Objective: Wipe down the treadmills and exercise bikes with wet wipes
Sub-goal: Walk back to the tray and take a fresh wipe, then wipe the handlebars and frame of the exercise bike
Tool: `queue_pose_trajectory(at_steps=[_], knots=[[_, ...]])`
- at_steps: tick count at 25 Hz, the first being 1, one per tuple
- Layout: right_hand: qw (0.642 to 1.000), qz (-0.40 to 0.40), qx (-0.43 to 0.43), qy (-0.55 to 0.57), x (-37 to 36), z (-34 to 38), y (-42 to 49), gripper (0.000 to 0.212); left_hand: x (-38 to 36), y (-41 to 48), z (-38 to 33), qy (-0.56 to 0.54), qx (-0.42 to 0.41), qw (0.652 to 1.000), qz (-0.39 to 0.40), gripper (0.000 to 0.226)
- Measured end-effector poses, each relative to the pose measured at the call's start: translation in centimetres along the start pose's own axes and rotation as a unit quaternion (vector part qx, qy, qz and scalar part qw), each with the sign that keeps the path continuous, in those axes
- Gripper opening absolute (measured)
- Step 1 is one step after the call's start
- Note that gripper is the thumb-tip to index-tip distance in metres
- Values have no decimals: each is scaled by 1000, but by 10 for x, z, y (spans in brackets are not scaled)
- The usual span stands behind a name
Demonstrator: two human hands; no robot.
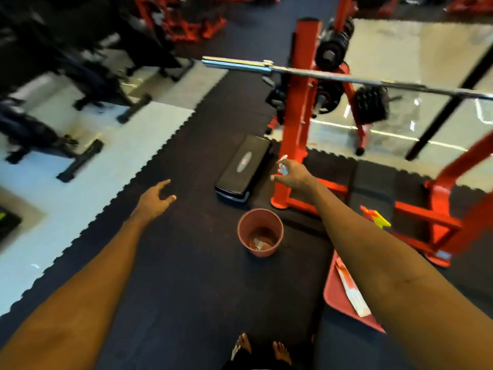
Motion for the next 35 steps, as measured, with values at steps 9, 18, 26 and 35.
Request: queue_pose_trajectory(at_steps=[9,18,26,35], knots=[[978,11,208,-32,-6,312,-19,65,246,-95,59,48,30,978,-202,59],[930,-9,366,-34,-40,580,-97,71,442,-175,110,129,62,940,-309,60],[907,-4,422,-11,-61,727,-104,75,565,-211,178,178,102,921,-332,64],[892,19,452,11,-105,886,-25,73,676,-153,272,210,137,904,-345,66]])
Point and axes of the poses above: each hand's wrist, its own y-axis towards the middle knuckle, its own x-axis out of the back of the hand, z = x × y, the point moved 5 cm from there along y, towards the middle knuckle, and after that the axes turned 15 degrees about -x, right-handed, at the moved point
